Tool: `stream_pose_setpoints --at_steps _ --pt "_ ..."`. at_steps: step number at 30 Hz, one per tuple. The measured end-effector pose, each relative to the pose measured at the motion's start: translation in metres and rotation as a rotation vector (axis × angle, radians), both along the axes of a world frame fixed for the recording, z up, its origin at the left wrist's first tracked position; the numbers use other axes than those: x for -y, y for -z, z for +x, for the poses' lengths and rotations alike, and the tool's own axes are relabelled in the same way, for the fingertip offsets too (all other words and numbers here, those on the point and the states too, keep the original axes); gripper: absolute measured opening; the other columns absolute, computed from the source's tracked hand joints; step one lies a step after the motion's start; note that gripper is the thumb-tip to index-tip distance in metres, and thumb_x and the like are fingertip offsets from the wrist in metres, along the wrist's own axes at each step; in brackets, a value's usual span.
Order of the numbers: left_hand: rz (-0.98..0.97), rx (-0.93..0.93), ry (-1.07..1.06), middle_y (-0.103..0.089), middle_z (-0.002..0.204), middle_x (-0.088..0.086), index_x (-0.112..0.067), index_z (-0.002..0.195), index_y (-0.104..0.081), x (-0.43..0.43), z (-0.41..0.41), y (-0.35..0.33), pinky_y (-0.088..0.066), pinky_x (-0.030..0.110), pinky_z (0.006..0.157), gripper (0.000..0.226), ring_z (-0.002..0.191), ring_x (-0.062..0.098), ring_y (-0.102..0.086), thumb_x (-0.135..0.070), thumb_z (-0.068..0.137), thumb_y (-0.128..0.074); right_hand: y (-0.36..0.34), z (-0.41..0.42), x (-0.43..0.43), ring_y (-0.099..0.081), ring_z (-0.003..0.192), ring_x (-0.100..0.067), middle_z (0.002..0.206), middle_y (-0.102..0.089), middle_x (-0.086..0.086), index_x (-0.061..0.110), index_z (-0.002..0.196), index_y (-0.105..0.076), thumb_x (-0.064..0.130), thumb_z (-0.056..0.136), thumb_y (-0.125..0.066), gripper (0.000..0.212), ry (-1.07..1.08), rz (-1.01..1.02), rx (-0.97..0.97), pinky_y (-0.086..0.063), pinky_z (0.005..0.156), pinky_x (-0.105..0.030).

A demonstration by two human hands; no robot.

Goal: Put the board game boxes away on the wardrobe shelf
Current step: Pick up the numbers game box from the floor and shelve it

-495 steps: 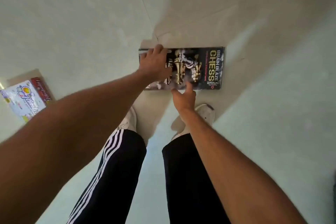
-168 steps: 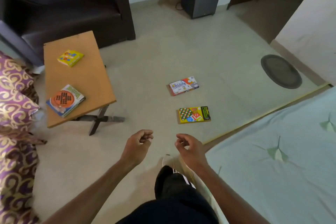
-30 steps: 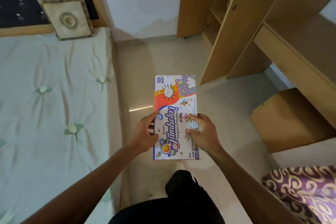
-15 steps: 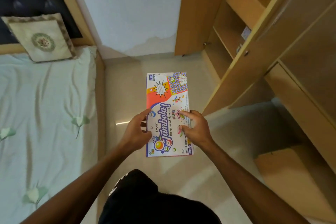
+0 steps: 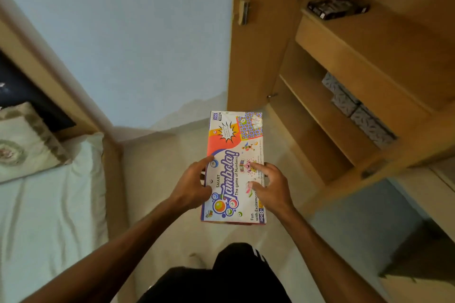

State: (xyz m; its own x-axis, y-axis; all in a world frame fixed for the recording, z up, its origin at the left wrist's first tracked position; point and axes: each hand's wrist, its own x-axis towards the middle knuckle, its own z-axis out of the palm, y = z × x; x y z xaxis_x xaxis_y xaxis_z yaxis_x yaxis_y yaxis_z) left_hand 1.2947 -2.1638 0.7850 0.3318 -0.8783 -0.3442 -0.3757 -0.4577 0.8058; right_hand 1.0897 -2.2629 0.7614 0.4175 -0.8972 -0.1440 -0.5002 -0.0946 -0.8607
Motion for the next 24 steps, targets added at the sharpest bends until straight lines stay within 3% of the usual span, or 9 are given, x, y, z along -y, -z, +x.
stream_pose_setpoints --at_steps 3,6,13,16,20,24 --pt "-0.013 0.028 0.089 -0.051 0.128 -0.001 -0.026 0.144 -0.038 0.086 0.031 -0.008 -0.058 0.02 0.058 0.078 0.1 0.015 -0.059 0.0 0.078 -0.071 -0.003 0.025 0.069 -0.063 0.099 -0.007 0.113 -0.059 0.005 0.02 0.125 -0.065 0.0 0.078 -0.072 0.051 0.076 -0.005 0.023 -0.051 0.072 -0.006" --pt "-0.015 0.043 0.172 -0.053 0.127 -0.002 -0.024 0.144 -0.038 0.178 0.053 -0.007 -0.053 0.014 0.051 0.076 0.097 0.013 -0.06 0.0 0.079 -0.07 0.004 0.042 0.147 -0.064 0.101 -0.005 0.116 -0.062 0.007 0.02 0.123 -0.067 0.0 0.077 -0.074 0.051 0.163 0.005 0.055 -0.056 0.082 -0.02" --pt "-0.054 0.002 0.275 -0.056 0.106 -0.013 -0.024 0.137 -0.042 0.362 0.067 -0.014 -0.055 0.02 0.062 0.067 0.091 0.012 -0.061 0.0 0.08 -0.069 -0.001 0.053 0.31 -0.066 0.102 -0.006 0.116 -0.065 0.011 0.021 0.122 -0.067 -0.001 0.079 -0.072 0.049 0.271 0.054 0.092 -0.06 0.082 -0.029" --pt "-0.079 -0.063 0.291 -0.058 0.115 -0.004 -0.023 0.138 -0.041 0.441 0.068 -0.018 -0.057 0.022 0.065 0.069 0.099 0.015 -0.061 0.007 0.08 -0.063 -0.014 0.051 0.381 -0.067 0.097 -0.005 0.113 -0.066 0.01 0.022 0.123 -0.066 0.0 0.08 -0.072 0.048 0.334 0.055 0.099 -0.06 0.076 -0.026" --pt "-0.143 -0.118 0.32 -0.054 0.124 0.005 -0.021 0.139 -0.042 0.541 0.062 -0.019 -0.056 0.018 0.062 0.072 0.107 0.02 -0.058 0.012 0.077 -0.059 -0.028 0.042 0.467 -0.067 0.1 -0.006 0.115 -0.067 0.01 0.021 0.121 -0.067 -0.001 0.079 -0.072 0.049 0.409 0.01 0.118 -0.061 0.081 -0.032" --pt "-0.198 -0.144 0.38 -0.056 0.122 0.006 -0.02 0.134 -0.045 0.639 0.048 -0.024 -0.056 0.018 0.062 0.071 0.095 0.013 -0.06 0.015 0.075 -0.06 -0.037 0.028 0.55 -0.068 0.101 -0.007 0.119 -0.068 0.007 0.022 0.12 -0.068 -0.003 0.077 -0.072 0.05 0.492 -0.014 0.123 -0.061 0.083 -0.035"
